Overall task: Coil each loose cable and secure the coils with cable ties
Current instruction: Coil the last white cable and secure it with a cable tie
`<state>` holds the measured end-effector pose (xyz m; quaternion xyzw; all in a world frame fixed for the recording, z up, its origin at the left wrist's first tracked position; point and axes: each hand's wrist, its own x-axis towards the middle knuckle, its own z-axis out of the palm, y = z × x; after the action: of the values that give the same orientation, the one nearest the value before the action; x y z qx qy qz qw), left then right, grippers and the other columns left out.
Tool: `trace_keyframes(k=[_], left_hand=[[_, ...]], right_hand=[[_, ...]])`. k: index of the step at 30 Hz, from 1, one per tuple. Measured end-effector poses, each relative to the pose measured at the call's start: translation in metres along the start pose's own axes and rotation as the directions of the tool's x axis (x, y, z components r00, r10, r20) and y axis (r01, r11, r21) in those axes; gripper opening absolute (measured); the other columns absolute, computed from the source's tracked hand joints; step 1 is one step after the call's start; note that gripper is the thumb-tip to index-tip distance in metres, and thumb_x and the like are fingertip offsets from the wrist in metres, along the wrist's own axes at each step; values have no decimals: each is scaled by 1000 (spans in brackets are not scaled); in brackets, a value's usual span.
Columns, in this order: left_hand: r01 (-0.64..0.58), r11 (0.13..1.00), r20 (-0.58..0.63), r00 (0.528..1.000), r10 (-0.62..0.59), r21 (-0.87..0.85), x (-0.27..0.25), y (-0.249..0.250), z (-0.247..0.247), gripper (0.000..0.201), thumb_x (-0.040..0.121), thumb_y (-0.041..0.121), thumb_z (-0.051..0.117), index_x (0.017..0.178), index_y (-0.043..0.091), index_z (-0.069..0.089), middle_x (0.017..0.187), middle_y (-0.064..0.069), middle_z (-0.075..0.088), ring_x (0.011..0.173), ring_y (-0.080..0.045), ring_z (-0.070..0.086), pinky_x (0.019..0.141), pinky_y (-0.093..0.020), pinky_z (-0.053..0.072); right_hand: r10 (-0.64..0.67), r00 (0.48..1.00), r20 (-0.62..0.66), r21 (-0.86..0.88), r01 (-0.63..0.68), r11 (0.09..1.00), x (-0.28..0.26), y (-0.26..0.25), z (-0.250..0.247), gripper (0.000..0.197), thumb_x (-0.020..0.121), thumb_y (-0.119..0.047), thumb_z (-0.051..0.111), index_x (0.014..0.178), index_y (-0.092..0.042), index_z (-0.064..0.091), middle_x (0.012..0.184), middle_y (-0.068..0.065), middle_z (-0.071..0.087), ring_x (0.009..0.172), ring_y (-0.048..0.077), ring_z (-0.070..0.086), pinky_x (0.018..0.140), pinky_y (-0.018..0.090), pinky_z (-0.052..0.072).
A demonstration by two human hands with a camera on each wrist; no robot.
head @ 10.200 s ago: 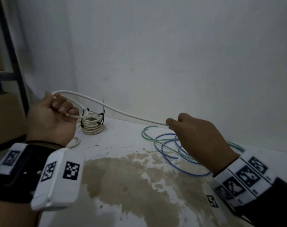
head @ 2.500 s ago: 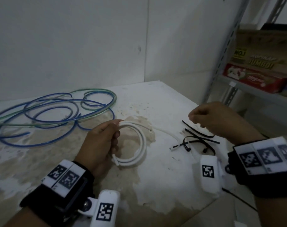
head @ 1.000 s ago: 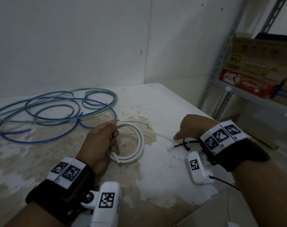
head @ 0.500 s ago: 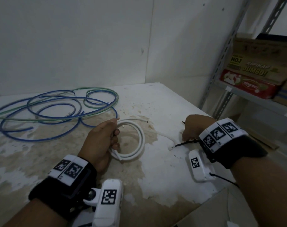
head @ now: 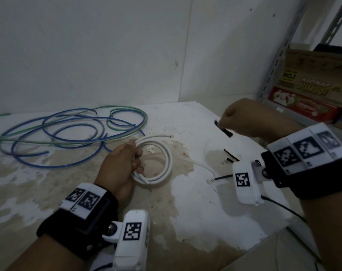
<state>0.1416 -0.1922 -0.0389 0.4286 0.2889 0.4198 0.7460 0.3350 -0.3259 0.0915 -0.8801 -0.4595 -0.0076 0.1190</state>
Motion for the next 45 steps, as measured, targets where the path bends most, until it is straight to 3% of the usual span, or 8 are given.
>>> trace_keyframes(k=[3, 7, 10, 15, 22, 29, 36, 45], left_hand=[[-29, 999, -6, 1000, 29, -17, 1, 14, -3, 23, 102, 16, 39, 83, 15, 52, 66, 0, 46, 37, -4, 33, 38, -16, 34], [-79, 995, -39, 996, 77, -67, 7, 37, -17, 20, 104, 16, 34, 104, 14, 53, 66, 1, 41, 38, -5, 33, 39, -18, 35], [-108, 992, -95, 990, 101, -62, 11, 52, -37, 21, 104, 20, 34, 101, 11, 53, 66, 0, 39, 38, -6, 34, 45, -23, 38], [-117, 982, -181, 979, 90, -146, 4, 69, -75, 27, 103, 25, 38, 85, 11, 53, 59, 2, 42, 39, -8, 33, 46, -24, 39], [-119, 920, -153, 986, 65, -372, 1, 81, -104, 31, 103, 26, 32, 98, 5, 54, 60, 3, 40, 42, -9, 32, 48, -23, 38], [-111, 921, -115, 991, 73, -373, 2, 79, -108, 27, 104, 24, 31, 109, 5, 49, 70, 0, 45, 48, -10, 35, 57, -27, 40], [-142, 950, -132, 985, 109, -277, 1, 81, -115, 20, 101, 13, 31, 88, 10, 45, 68, -4, 41, 49, -13, 34, 52, -28, 42], [-234, 972, -185, 956, 229, -6, -2, 77, -107, 27, 103, 24, 36, 81, 11, 43, 59, 2, 39, 42, -9, 28, 47, -26, 31]], right_hand=[[-140, 979, -146, 314, 180, 932, -2, -24, 3, 25, 92, -19, 52, 76, -5, 66, 83, 11, 69, 73, 21, 61, 60, 27, 42], [-173, 979, -109, 856, 181, 484, -4, -72, 32, 27, 99, -12, 39, 76, -11, 53, 72, -2, 64, 71, 16, 65, 73, 37, 54], [-142, 979, -145, 968, 170, 184, 0, -106, 62, 24, 101, -10, 33, 85, -11, 49, 61, -3, 52, 57, 12, 55, 67, 35, 57], [-98, 991, -92, 995, 87, -56, 4, -152, 84, 24, 102, -18, 37, 90, -13, 57, 58, -3, 37, 49, 10, 37, 49, 26, 37], [-95, 958, -269, 910, 286, 301, 4, -189, 118, 29, 101, -22, 39, 79, -23, 58, 54, -3, 58, 54, 22, 60, 56, 39, 54], [-138, 988, 69, 919, -9, 395, -3, -184, 136, 31, 102, -23, 35, 84, -7, 54, 56, 9, 63, 41, 19, 53, 37, 26, 42], [-173, 969, 177, 756, -21, 654, -8, -180, 131, 36, 102, -20, 34, 76, -8, 56, 53, 8, 63, 36, 18, 53, 38, 23, 39], [-214, 918, 335, 628, -48, 776, -8, -181, 129, 30, 99, -14, 40, 72, -8, 52, 55, 6, 58, 40, 17, 55, 42, 22, 43]])
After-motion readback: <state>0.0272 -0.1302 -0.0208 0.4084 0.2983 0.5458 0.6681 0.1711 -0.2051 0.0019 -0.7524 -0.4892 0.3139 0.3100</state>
